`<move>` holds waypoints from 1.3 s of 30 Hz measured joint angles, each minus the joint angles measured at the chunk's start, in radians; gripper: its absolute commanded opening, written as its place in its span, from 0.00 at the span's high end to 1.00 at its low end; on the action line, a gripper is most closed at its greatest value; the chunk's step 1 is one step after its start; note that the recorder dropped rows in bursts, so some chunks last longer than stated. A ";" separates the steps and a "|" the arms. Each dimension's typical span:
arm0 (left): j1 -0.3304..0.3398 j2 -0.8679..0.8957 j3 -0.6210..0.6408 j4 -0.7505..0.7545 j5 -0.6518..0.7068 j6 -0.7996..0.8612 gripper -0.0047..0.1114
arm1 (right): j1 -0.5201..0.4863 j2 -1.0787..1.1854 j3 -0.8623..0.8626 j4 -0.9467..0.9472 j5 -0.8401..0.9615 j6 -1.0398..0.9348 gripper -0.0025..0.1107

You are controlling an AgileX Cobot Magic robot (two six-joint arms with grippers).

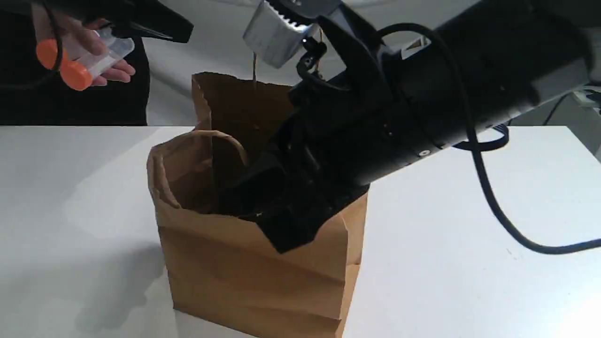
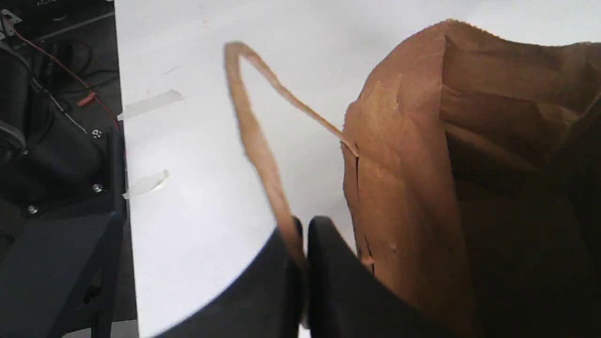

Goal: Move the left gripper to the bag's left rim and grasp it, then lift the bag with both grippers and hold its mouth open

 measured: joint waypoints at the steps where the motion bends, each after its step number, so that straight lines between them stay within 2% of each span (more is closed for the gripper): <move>1: -0.014 0.004 -0.010 0.024 0.000 0.000 0.53 | 0.000 0.000 0.000 0.000 0.000 0.006 0.98; 6: -0.124 0.015 -0.058 0.205 0.000 -0.002 0.54 | 0.000 0.000 0.000 0.000 0.002 0.017 0.98; 10: -0.179 0.019 -0.063 0.292 0.003 -0.002 0.54 | 0.000 0.000 0.000 0.000 0.002 0.020 0.98; 18: -0.186 0.029 -0.064 0.327 0.005 -0.002 0.54 | 0.000 0.000 0.000 0.000 0.002 0.027 0.98; 25: -0.186 0.080 -0.064 0.317 0.005 -0.002 0.60 | 0.000 0.000 0.000 0.000 0.002 0.037 0.98; 27: -0.186 0.092 -0.064 0.310 0.005 -0.002 0.65 | 0.000 0.000 0.000 0.000 0.002 0.038 0.98; 29: -0.186 0.100 -0.064 0.297 0.003 0.006 0.73 | 0.000 0.000 0.000 0.000 0.002 0.040 0.98; 31: -0.186 0.108 -0.064 0.289 0.003 0.026 0.94 | 0.000 0.000 0.000 0.000 0.002 0.040 0.98; 36: -0.186 0.110 -0.064 0.285 0.003 0.057 0.96 | 0.000 0.000 -0.009 -0.003 -0.005 0.083 0.98; 39: -0.186 0.110 -0.064 0.283 0.003 0.052 0.96 | 0.000 0.006 -0.072 -0.008 0.021 0.113 0.98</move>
